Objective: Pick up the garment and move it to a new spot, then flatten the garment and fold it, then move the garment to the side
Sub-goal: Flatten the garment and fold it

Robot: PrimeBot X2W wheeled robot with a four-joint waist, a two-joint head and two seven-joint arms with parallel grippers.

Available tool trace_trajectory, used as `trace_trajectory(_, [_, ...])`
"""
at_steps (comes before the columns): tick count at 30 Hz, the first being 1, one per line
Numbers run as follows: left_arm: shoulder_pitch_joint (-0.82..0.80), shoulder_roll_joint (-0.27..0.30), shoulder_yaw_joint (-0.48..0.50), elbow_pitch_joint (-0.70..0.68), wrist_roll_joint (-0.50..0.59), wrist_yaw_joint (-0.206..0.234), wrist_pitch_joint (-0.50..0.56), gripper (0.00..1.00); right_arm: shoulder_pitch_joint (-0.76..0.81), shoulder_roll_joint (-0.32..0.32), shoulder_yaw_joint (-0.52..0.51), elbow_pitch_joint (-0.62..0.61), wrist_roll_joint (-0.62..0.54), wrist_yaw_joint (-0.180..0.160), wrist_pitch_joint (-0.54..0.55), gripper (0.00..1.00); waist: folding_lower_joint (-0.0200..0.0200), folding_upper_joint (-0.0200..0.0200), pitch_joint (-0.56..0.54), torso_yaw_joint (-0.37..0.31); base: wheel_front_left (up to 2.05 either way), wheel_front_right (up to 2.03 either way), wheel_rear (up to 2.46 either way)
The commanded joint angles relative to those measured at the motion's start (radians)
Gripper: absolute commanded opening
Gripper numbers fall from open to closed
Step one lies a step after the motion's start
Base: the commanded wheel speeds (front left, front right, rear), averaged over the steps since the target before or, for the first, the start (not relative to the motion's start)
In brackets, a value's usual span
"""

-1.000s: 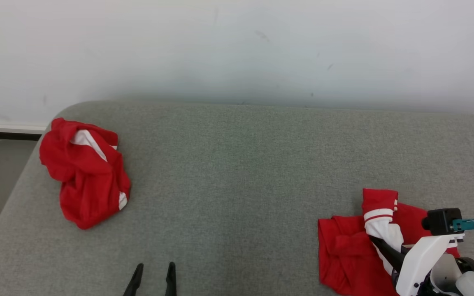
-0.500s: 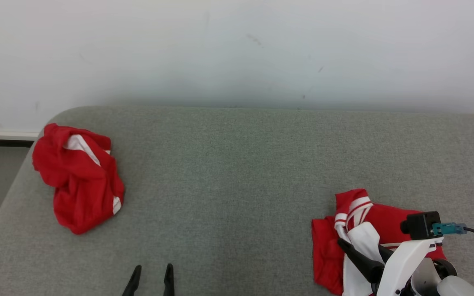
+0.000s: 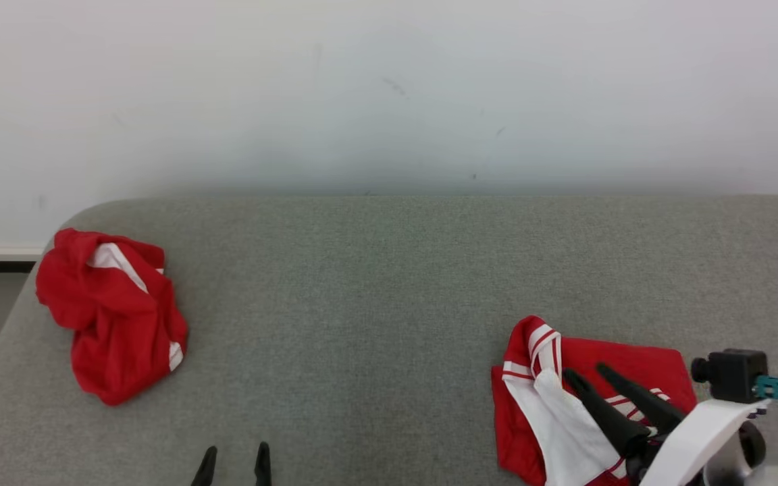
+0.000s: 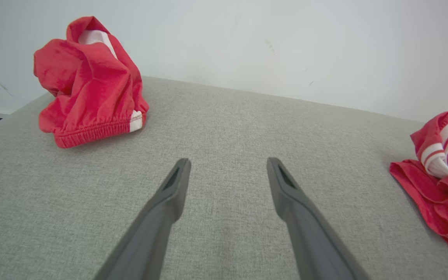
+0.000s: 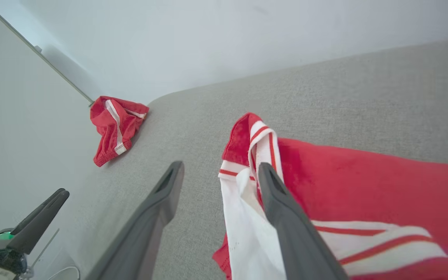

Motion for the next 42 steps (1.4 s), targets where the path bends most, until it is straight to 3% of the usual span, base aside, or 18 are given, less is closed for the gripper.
trace_trajectory(1, [0.011,0.003,0.006,-0.006,0.002,-0.002,0.0,1.0,0.022,-0.019,-0.02,-0.019,-0.019,-0.002,-0.02,1.0,0.0,0.0,-0.005,-0.008,0.0,0.0,0.0])
trace_trajectory(12, [0.02,0.003,0.026,-0.032,0.009,-0.002,0.0,1.0,0.183,-0.113,-0.258,-0.093,-0.254,-0.002,-0.22,1.0,0.0,0.0,-0.022,-0.048,0.0,0.0,0.0])
trace_trajectory(20, [0.032,0.003,0.031,-0.045,0.006,0.003,0.0,1.0,0.279,-0.086,-0.435,0.013,-0.399,-0.002,-0.333,1.0,0.0,0.0,-0.034,-0.064,0.0,0.0,0.0])
trace_trajectory(21, [0.033,0.003,0.032,-0.046,0.006,0.005,0.0,1.0,0.284,-0.084,-0.448,0.026,-0.417,-0.002,-0.334,0.93,0.0,0.0,-0.034,-0.065,0.0,0.0,0.0])
trace_trajectory(23, [0.032,0.003,0.032,-0.048,0.009,0.002,0.0,1.0,0.283,-0.077,-0.461,0.047,-0.43,-0.002,-0.333,0.49,0.0,0.0,-0.031,-0.065,0.0,0.0,0.0])
trace_trajectory(24, [0.03,0.003,0.032,-0.048,0.012,-0.001,0.0,1.0,0.276,-0.073,-0.464,0.057,-0.432,-0.002,-0.332,0.4,0.0,0.0,-0.029,-0.065,0.0,0.0,0.0])
trace_trajectory(25, [0.027,0.003,0.034,-0.048,0.015,-0.003,0.0,1.0,0.268,-0.069,-0.461,0.066,-0.428,-0.002,-0.324,0.25,0.0,0.0,-0.026,-0.065,0.0,0.0,0.0])
trace_trajectory(26, [0.025,0.003,0.035,-0.048,0.018,-0.005,0.0,1.0,0.259,-0.073,-0.451,0.077,-0.437,-0.002,-0.318,0.0,0.0,0.0,-0.023,-0.063,0.0,0.0,0.0])
trace_trajectory(42, [-0.006,0.003,0.02,-0.037,0.043,-0.013,0.0,1.0,0.065,-0.015,-0.155,0.346,-0.456,-0.002,-0.306,0.0,0.0,0.0,0.035,-0.006,0.0,0.0,0.0])
